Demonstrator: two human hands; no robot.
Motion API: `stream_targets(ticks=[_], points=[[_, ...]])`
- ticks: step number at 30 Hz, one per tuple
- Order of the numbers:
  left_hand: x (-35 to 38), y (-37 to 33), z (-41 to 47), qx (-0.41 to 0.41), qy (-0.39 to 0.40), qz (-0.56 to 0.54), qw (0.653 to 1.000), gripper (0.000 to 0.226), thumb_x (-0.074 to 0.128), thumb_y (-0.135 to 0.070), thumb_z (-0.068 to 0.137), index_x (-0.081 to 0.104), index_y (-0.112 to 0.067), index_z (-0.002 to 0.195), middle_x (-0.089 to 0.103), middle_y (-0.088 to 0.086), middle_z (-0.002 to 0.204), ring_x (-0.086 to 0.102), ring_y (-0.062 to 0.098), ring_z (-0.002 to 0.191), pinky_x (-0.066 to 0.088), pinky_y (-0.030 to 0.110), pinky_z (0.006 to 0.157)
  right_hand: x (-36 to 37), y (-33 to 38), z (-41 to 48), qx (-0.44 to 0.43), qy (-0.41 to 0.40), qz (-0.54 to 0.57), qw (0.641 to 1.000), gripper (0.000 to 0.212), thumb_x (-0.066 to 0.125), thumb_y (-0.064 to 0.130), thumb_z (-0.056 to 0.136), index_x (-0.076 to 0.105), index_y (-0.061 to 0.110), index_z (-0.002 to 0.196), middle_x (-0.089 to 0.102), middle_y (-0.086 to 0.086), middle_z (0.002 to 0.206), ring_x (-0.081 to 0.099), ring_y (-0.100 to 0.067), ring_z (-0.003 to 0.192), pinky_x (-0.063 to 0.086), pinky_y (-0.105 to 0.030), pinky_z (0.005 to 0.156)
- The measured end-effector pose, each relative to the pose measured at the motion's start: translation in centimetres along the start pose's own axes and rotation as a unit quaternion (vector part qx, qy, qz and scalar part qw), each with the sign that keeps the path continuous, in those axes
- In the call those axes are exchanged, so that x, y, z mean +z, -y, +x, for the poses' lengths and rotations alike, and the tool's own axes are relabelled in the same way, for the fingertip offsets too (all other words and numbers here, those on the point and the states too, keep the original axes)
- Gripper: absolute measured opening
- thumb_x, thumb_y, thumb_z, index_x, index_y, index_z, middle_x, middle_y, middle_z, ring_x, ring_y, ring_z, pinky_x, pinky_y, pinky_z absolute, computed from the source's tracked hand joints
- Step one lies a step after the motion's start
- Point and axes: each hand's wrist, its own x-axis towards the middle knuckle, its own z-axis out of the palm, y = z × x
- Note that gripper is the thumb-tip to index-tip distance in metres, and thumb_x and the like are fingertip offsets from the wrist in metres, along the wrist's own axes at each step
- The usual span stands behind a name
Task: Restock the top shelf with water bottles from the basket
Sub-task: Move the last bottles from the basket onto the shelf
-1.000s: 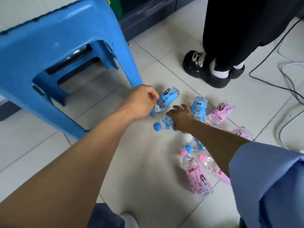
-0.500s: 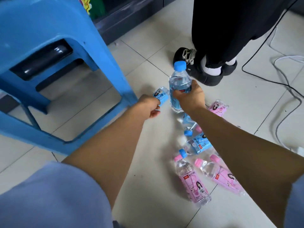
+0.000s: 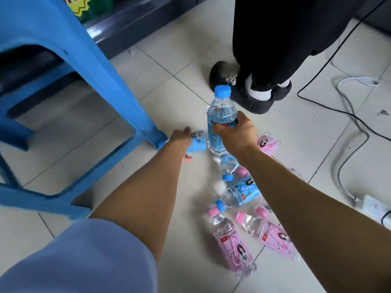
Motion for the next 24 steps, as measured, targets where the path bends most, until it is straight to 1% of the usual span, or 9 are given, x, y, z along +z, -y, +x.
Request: stream_targets(ticks=[4,7,9,12,14,16,19,21,24], points=[[1.0,2.6,0.6,0.083,-0.005,0.236,0.968,0.035,0.044,-0.026,0.094,0.059,-0.006,0.118,0.058,0.015,0.124,0.055,0.037,0.115,0.047,0.047,0.097,0.8,0.5,-0.4,-0.007,0.013,-0.002,1.000,0.038,0.071,0.025,0.077,0.055,0.014,0.110,0.062,0.001,0.094,0.063,-0.021,0.089,0.054,-0.037,0.084],[0.3,4.4,0.8,0.113,-0.047,0.296,0.947,0.033,0.048,-0.014,0.089,0.060,-0.011,0.119,0.058,0.014,0.126,0.054,0.033,0.116,0.047,0.042,0.098,1.1,0.7,-1.0,-0.006,0.019,0.006,1.000,0.038,0.071,0.024,0.077,0.056,0.013,0.110,0.062,0.001,0.094,0.063,-0.021,0.089,0.054,-0.038,0.085],[-0.6,4.7,-0.3,0.130,-0.078,0.319,0.936,0.046,0.053,-0.011,0.088,0.043,-0.008,0.132,0.054,0.013,0.130,0.051,0.032,0.120,0.046,0.038,0.097,0.9,0.9,-1.4,-0.003,0.026,0.006,1.000,0.039,0.070,0.025,0.077,0.057,0.013,0.111,0.064,-0.001,0.096,0.064,-0.022,0.091,0.054,-0.039,0.085],[-2.0,5.0,-0.8,0.093,-0.089,0.303,0.944,0.084,0.063,-0.012,0.084,0.007,-0.010,0.146,0.044,0.015,0.137,0.051,0.031,0.121,0.043,0.036,0.097,0.5,1.1,-1.9,0.001,0.039,0.009,0.999,0.038,0.071,0.024,0.077,0.058,0.013,0.111,0.066,-0.002,0.097,0.064,-0.023,0.091,0.055,-0.039,0.085],[-2.7,5.4,-1.2,0.064,-0.088,0.303,0.947,0.093,0.070,-0.014,0.076,0.008,-0.009,0.145,0.045,0.016,0.134,0.054,0.030,0.116,0.049,0.034,0.091,0.2,1.3,-2.5,0.003,0.050,0.015,0.999,0.034,0.071,0.022,0.077,0.059,0.014,0.107,0.065,-0.001,0.093,0.065,-0.022,0.090,0.055,-0.038,0.084],[-3.2,5.8,-2.1,0.041,-0.071,0.363,0.928,0.084,0.071,-0.021,0.073,0.023,-0.007,0.140,0.050,0.015,0.127,0.056,0.026,0.112,0.051,0.030,0.083,-0.2,1.5,-3.1,0.004,0.057,0.019,0.998,0.030,0.071,0.021,0.077,0.059,0.016,0.103,0.064,-0.001,0.092,0.065,-0.023,0.090,0.056,-0.037,0.083],[-3.6,7.0,-3.0,0.034,-0.023,0.364,0.930,0.050,0.072,-0.025,0.073,0.054,-0.002,0.113,0.065,0.012,0.108,0.065,0.024,0.098,0.054,0.031,0.080,-0.6,1.9,-4.4,0.004,0.072,0.020,0.997,0.030,0.071,0.020,0.077,0.060,0.012,0.104,0.066,-0.006,0.096,0.065,-0.026,0.093,0.055,-0.040,0.085],[-3.7,6.9,-4.0,0.047,-0.024,0.341,0.939,0.031,0.071,-0.022,0.075,0.055,-0.003,0.094,0.063,0.010,0.095,0.063,0.023,0.085,0.051,0.028,0.068,-0.9,2.1,-5.0,-0.003,0.077,0.019,0.997,0.031,0.070,0.020,0.078,0.060,0.010,0.105,0.068,-0.009,0.099,0.066,-0.027,0.093,0.055,-0.042,0.085],[-3.7,4.8,-5.7,0.054,-0.019,0.229,0.972,0.025,0.071,-0.014,0.071,0.056,-0.005,0.089,0.063,0.014,0.087,0.065,0.029,0.078,0.055,0.033,0.074,-1.8,2.6,-5.0,-0.027,0.071,0.021,0.997,0.032,0.070,0.021,0.078,0.061,0.009,0.107,0.068,-0.008,0.100,0.065,-0.024,0.093,0.055,-0.038,0.085]])
